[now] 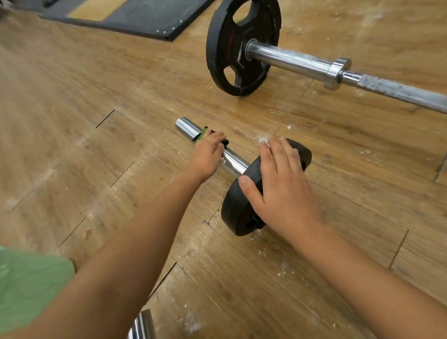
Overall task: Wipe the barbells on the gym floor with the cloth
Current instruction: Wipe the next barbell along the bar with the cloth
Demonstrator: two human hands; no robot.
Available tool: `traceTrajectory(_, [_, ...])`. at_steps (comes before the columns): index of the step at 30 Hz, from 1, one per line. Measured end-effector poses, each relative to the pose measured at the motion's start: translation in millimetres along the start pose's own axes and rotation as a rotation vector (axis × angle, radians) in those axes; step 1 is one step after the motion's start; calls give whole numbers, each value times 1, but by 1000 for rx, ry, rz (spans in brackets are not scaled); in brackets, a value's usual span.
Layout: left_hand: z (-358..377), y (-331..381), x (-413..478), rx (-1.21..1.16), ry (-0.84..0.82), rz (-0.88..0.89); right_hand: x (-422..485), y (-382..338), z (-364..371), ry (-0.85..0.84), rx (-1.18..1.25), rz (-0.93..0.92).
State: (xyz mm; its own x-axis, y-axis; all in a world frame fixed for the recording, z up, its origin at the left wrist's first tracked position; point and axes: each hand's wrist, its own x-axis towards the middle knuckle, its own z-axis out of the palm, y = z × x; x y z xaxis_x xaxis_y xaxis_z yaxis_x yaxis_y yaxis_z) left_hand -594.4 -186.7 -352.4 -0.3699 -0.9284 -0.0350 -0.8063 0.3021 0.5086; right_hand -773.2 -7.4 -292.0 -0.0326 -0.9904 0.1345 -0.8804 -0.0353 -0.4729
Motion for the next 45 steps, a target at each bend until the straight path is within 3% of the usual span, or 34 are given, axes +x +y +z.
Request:
traceTrajectory(3, [-2,-12,-8,52,-120,150,-2,-2,2,11,-3,3])
traceTrajectory(5, [-16,-19,0,33,-180,121,-4,-5,4,9,-5,-7])
traceTrajectory(8, [-14,-13,7,-17,-74,-21,-9,-13,4,7,-3,-7])
traceTrajectory(10, [-4,-11,-1,13,-40,23,-13,-16,7,3,-17,-7])
traceTrajectory(13, [-13,-28,-10,38,-153,130,-19,-21,11,7,-46,-43])
traceTrajectory(17, [-19,-32,-11,17,-64,-16,-28,-30,9,-34,-45,-118])
traceTrajectory(19, [-8,-26,-23,22,-10,-13,-20,-26,0,-27,28,-64])
traceTrajectory(22, [-8,-26,-43,18,-80,70,8,-2,-8,-26,90,80])
traceTrajectory(27, [-25,-39,-37,24,-141,71,8,6,-2,-121,213,122])
traceTrajectory(31, [-36,-42,-25,-35,-64,-76,-1,-5,3,-82,186,85])
traceTrajectory(37, [-44,-64,-64,69,-179,150,-24,-31,16,-51,113,-1])
traceTrajectory(42, [-55,-83,-60,22,-53,-45,-45,-55,29,-25,2,-139])
traceTrajectory(45, [-53,-87,-84,66,-100,46,-51,-57,34,3,13,-220])
